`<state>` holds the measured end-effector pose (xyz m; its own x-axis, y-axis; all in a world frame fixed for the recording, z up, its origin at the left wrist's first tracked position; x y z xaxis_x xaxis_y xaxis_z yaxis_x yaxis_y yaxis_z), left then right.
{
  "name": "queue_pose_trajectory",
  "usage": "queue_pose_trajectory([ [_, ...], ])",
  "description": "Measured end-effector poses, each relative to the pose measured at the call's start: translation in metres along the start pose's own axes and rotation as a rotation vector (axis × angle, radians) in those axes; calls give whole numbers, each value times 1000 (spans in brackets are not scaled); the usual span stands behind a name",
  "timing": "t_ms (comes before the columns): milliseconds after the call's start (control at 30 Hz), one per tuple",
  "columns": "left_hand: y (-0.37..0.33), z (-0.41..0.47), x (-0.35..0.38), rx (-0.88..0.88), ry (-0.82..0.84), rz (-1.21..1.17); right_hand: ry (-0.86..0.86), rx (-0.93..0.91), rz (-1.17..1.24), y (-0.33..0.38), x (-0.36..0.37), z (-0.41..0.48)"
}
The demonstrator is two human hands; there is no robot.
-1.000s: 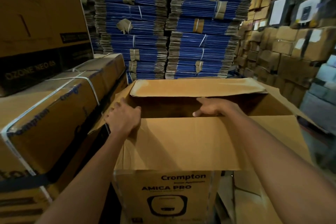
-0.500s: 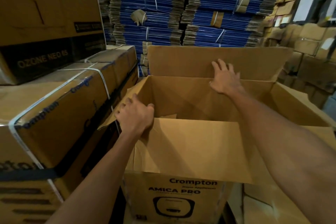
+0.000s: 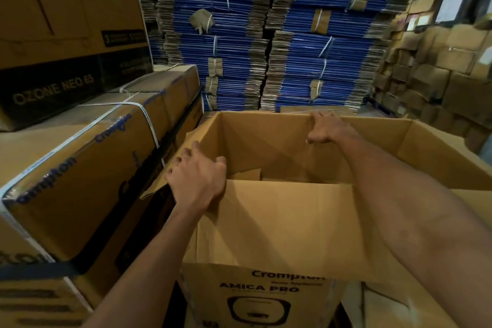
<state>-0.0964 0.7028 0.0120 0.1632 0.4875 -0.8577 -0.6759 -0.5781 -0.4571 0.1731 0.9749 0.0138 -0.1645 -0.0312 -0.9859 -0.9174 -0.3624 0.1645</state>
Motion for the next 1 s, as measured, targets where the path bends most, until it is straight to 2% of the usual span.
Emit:
queue_pose_trajectory([
  [267, 0, -4, -4, -9, 28, -9, -1, -77, 59, 4, -2, -35],
  [467, -1, -6, -5, -5, 29, 2, -35, -114, 240, 17, -26, -118],
  [567, -3, -9, -8, 29, 7, 18, -153, -169, 254, 22, -40, -172],
  [667, -5, -15, -16, 103, -61, -76, -306, -127, 236, 4, -44, -222],
  [800, 3, -33, -18, 310, -144, -244, -677, -135, 162, -40, -43, -288],
  [933, 40, -68, -24, 310, -189, -606, -816, 50, 188, -106, -21, -334],
  [1000, 68, -82, -16, 267, -201, -765, -816, 161, 343, -140, -6, -349],
])
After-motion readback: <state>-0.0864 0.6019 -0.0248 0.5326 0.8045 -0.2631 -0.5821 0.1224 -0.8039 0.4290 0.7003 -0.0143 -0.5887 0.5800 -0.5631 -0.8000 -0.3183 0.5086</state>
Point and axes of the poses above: each hand's wrist, its own z-axis towards the middle knuckle, its own x-axis out of the palm, y = z × x, the point moved 10 cm from there along z, towards the middle knuckle, and after that the axes turned 6 degrees about -x, right-handed, at the moved point
